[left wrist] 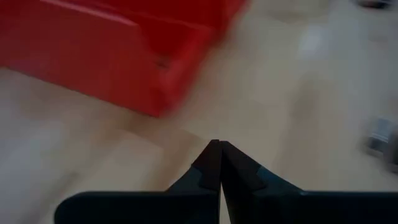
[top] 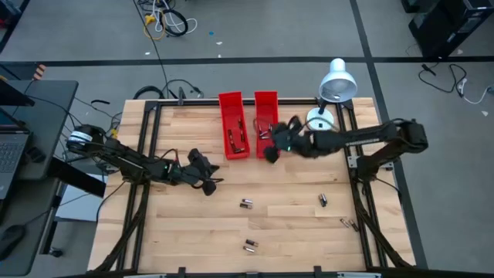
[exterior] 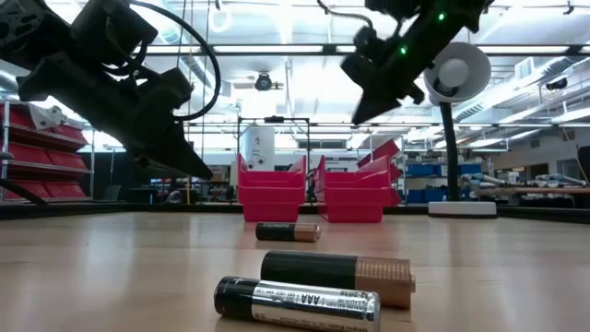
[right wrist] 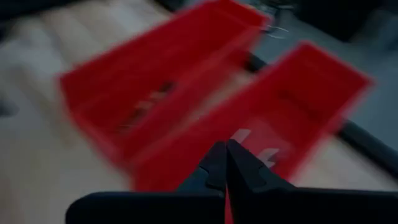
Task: Sort batteries
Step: Adjust the red bins
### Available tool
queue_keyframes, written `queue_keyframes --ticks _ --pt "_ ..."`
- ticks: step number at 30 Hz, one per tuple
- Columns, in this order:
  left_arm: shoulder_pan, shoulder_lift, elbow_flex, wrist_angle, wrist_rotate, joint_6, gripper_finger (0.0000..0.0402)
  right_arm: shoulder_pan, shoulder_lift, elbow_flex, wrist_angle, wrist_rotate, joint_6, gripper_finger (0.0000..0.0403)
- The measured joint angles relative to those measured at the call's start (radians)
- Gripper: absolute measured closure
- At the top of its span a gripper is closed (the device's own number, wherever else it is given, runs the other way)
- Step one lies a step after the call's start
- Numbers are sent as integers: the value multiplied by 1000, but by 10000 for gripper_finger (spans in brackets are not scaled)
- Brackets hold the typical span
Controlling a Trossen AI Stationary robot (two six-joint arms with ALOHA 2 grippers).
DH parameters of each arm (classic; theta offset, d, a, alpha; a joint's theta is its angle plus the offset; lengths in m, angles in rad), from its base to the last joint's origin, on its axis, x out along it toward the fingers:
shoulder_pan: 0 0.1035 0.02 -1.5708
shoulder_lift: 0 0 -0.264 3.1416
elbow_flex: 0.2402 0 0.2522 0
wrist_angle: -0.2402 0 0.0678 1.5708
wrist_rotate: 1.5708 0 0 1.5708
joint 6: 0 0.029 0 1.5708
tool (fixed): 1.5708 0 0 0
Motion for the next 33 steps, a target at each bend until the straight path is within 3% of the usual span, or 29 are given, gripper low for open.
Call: queue_keyframes --ticks 4,13,16,20,24,30,33 --pt "-6 18 0 22 134 -29 387 -122 -8 0 -87 0 -12 403" --pt "-16 154 0 54 193 -19 387 -341 133 0 -35 -44 -46 403" --pt "-17 199 0 86 194 -26 387 -406 175 0 21 -131 -65 403" --pt "-17 238 0 136 209 -22 387 -482 228 0 104 -330 -72 403" --pt "-17 244 1 141 217 -18 387 -514 262 0 196 -449 -84 403" --pt "-17 247 1 174 238 -16 387 -501 274 0 321 -501 -78 403" --pt "-19 248 1 199 299 -19 387 -494 269 0 322 -500 -52 403"
